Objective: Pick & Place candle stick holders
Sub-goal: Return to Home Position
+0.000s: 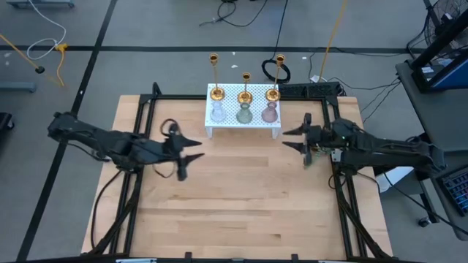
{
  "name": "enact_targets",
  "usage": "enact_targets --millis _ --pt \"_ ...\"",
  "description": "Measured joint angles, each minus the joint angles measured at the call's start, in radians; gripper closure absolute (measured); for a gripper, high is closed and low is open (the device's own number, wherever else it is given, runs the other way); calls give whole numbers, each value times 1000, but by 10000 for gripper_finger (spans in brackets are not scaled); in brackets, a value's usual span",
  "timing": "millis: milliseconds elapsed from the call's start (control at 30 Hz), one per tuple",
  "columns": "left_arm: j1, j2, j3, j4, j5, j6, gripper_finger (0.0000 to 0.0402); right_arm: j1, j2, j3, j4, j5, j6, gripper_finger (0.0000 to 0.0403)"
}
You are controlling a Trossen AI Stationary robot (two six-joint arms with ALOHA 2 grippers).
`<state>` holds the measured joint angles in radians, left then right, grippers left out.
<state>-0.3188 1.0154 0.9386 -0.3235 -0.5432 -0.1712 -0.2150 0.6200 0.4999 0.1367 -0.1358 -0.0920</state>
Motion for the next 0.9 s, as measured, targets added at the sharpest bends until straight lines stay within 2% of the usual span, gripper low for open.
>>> enact_targets --millis 200,367,500,700,900 --pt "-60 -140 0 -152 -140 -34 288 67 -95 0 -105 0 -2 332" --pt "-91 -205 0 -258 -171 -37 327 82 -167 0 -155 3 -2 394" --pt "-97 -249 -11 -347 -210 -108 354 82 -212 0 -222 9 4 393" --pt "-97 -333 -143 -283 -220 -130 396 82 -261 -36 -280 8 11 401" --pt "-97 -421 -323 -170 -220 -142 377 82 -355 -113 -279 8 9 402"
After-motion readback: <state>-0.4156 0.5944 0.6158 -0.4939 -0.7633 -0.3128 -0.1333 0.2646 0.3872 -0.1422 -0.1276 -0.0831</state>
